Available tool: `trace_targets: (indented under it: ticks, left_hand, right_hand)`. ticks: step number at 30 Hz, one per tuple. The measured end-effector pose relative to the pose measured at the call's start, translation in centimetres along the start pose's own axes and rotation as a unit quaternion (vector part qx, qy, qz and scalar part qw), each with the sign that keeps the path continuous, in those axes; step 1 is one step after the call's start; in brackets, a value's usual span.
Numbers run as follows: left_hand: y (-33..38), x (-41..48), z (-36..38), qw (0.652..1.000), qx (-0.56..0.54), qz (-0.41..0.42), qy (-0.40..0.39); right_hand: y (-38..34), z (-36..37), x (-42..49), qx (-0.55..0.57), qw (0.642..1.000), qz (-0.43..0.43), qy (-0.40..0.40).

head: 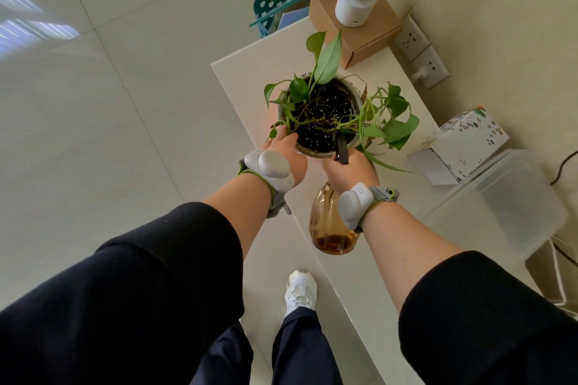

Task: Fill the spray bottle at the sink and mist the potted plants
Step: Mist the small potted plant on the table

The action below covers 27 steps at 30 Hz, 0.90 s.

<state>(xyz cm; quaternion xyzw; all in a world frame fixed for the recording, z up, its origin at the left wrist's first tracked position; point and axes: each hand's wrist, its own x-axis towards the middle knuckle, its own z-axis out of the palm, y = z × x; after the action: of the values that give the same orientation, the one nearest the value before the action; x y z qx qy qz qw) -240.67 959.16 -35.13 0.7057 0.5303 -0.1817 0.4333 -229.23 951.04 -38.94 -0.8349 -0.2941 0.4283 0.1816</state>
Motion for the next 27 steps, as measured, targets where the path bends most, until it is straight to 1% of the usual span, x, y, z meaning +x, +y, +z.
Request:
trace_targets:
  ticks: [8, 12, 15, 17, 19, 27]
  left_hand:
    - [0.2, 0.1, -0.3, 0.999, 0.026, -0.002, -0.032]
    - [-0.3, 0.3, 0.1, 0.999, 0.030, -0.009, -0.023]
    - [-0.9, 0.3, 0.4, 0.999, 0.031, 0.000, -0.035]
    - [-1.3, 0.3, 0.6, 0.999, 0.034, 0.001, -0.029]
    - [-1.6, 0.3, 0.6, 0.999, 0.031, 0.005, -0.021]
    - [-1.4, 0.6, 0.7, 0.999, 0.013, 0.021, -0.045]
  right_hand:
    - [-0.5, 0.2, -0.2, -0.018, 0.998, 0.013, -0.053]
    - [-0.7, 0.9, -0.3, -0.016, 0.997, -0.006, -0.077]
    - [-0.3, 1.4, -0.5, 0.006, 0.998, 0.018, -0.068]
    - [0.0, 1.4, -0.7, -0.006, 0.998, 0.033, -0.052]
    - [0.2, 1.3, -0.7, -0.018, 0.999, 0.037, -0.035]
    - [0.7, 0.9, -0.7, -0.006, 0.999, 0.045, 0.001]
